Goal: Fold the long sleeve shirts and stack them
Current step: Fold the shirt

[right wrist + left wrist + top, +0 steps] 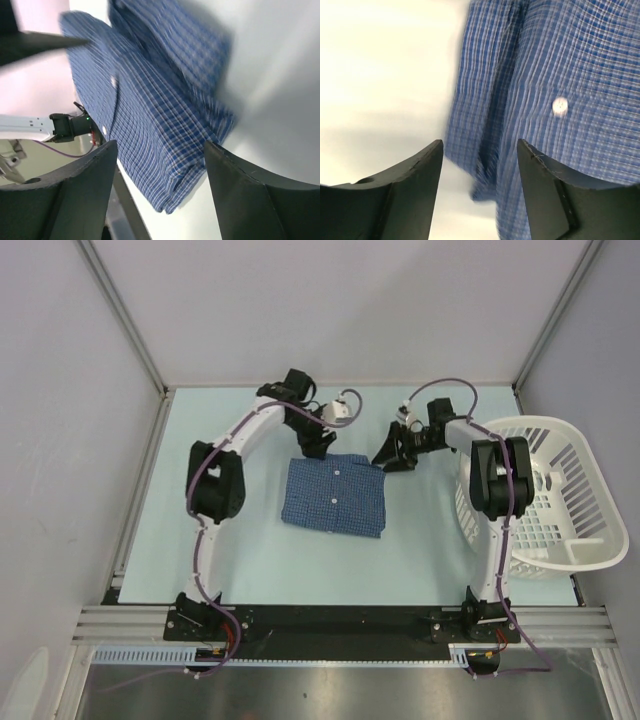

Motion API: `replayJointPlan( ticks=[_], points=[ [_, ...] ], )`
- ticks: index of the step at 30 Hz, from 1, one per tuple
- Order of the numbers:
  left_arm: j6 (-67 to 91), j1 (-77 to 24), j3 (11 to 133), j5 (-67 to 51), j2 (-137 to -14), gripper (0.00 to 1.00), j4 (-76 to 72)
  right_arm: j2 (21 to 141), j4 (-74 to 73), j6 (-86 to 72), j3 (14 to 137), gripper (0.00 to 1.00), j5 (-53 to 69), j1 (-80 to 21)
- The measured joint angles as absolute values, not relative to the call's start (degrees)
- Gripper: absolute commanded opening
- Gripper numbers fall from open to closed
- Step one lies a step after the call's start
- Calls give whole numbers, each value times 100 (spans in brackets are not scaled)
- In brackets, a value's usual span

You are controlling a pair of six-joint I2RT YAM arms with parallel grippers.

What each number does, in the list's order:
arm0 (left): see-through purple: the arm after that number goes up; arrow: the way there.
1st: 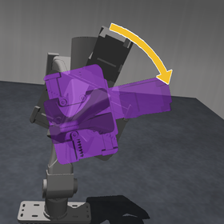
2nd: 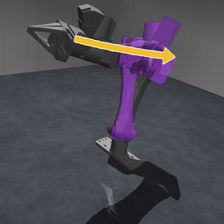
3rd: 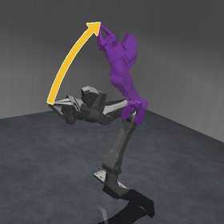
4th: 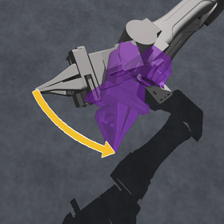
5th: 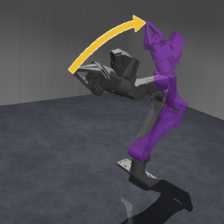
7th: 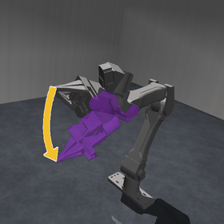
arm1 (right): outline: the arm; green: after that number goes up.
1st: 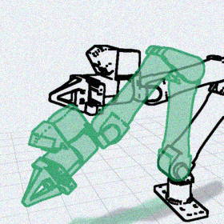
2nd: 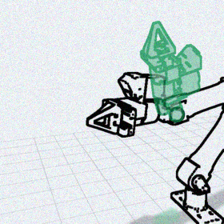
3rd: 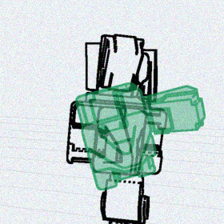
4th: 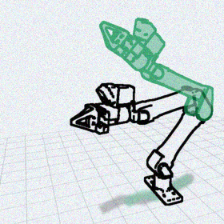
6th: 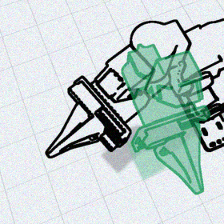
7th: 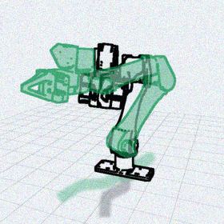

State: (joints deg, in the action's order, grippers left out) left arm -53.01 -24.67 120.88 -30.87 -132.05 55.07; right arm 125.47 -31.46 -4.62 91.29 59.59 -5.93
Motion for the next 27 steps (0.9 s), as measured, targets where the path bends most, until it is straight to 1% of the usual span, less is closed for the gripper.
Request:
replayJointPlan(
  ticks=[3,5,8,9,10,12,16,17,19,20,22,24,27],
  points=[
    [-4357,-1994,11039,-3398,-12527,70,5116,12162,-3002,-681,8261,84,5822,-628],
    [-3640,-1594,10230,-3592,-12020,72,4716,11858,-2860,-834,7756,85,5754,-646],
    [-2491,-904,8965,-3894,-11207,73,3986,11404,-2779,-1002,7218,88,5682,-692],
    [-2185,-709,8604,-3988,-10969,73,3791,11260,-2729,-1048,7070,91,5660,-696],
    [-1911,-565,8256,-4073,-10746,74,3573,11124,-2683,-1085,6923,92,5634,-701],
    [-1516,-471,7673,-4228,-10377,75,3253,10914,-2554,-1168,6670,93,5612,-720],
    [-862,-639,6600,-4560,-9810,78,2685,10718,-2344,-1378,6257,94,5531,-937],
    [-744,-674,6466,-4593,-9782,78,2589,10720,-2320,-1402,6215,94,5472,-1013],
    [-451,-727,6176,-4672,-9782,77,2298,10720,-2255,-1435,6171,91,5347,-1133],
    [-357,-729,6097,-4681,-9784,75,2217,10720,-2215,-1437,6171,86,5308,-1181],
    [-117,-729,5994,-4689,-9804,70,1994,10720,-2093,-1452,6171,81,5212,-1260],
    [60,-735,5994,-4694,-9863,66,1767,10731,-2032,-1444,6178,80,5140,-1264],
    [274,-751,5994,-4681,-9963,64,1452,10825,-2034,-1417,6333,81,4989,-1264]
  ],
)
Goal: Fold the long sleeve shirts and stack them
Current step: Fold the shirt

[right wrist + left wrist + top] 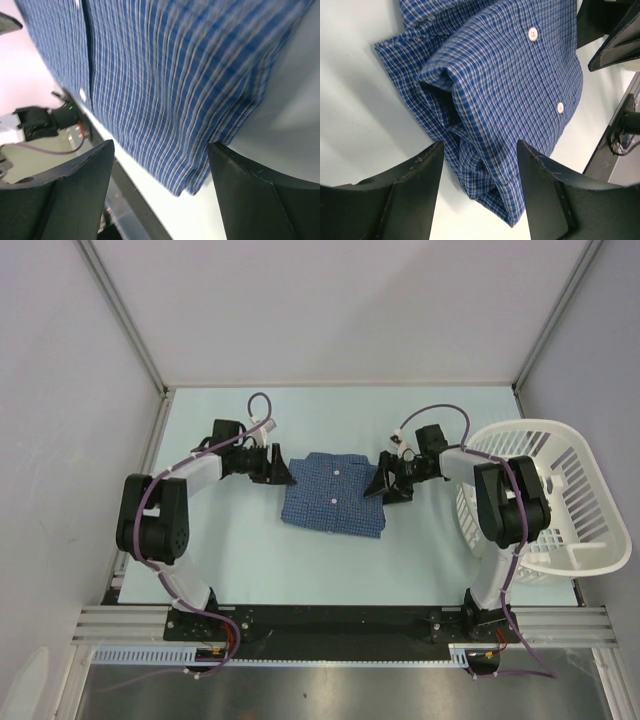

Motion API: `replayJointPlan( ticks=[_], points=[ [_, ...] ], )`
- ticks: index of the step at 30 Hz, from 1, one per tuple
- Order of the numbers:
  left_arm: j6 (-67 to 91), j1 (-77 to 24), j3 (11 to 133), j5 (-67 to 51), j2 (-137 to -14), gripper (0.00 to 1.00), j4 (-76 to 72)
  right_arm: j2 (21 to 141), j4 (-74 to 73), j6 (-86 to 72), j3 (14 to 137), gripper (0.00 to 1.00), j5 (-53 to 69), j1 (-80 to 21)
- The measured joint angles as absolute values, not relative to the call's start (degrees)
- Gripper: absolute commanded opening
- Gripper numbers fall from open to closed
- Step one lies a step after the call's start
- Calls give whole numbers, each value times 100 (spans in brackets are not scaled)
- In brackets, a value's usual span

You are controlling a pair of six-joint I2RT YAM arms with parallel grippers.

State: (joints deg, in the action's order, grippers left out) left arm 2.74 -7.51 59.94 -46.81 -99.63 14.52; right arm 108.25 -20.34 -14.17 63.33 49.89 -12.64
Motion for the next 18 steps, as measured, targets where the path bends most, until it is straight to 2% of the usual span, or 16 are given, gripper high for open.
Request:
replayJointPlan(
  ticks=[2,6,10,12,13,14,16,17,18],
  points=[
    [395,-762,5994,-4654,-10038,64,1269,10906,-2021,-1380,6506,81,4829,-1264],
    [515,-766,6086,-4582,-10226,59,1059,10943,-1997,-1304,6770,73,4453,-1264],
    [565,-766,6322,-4506,-10488,58,891,11109,-1992,-1194,7148,73,4152,-1267],
    [580,-766,6407,-4480,-10575,55,819,11201,-2005,-1166,7301,68,4038,-1269],
    [598,-766,6449,-4469,-10610,52,794,11238,-2016,-1138,7371,65,3975,-1278],
    [604,-766,6475,-4471,-10639,50,775,11264,-2025,-1085,7426,55,3916,-1291],
    [624,-766,6517,-4473,-10696,40,696,11288,-2036,-1002,7509,41,3817,-1302],
    [642,-766,6525,-4475,-10726,35,659,11308,-2062,-969,7575,28,3774,-1313],
    [670,-766,6532,-4475,-10746,25,637,11325,-2078,-915,7625,21,3758,-1323]
  ],
)
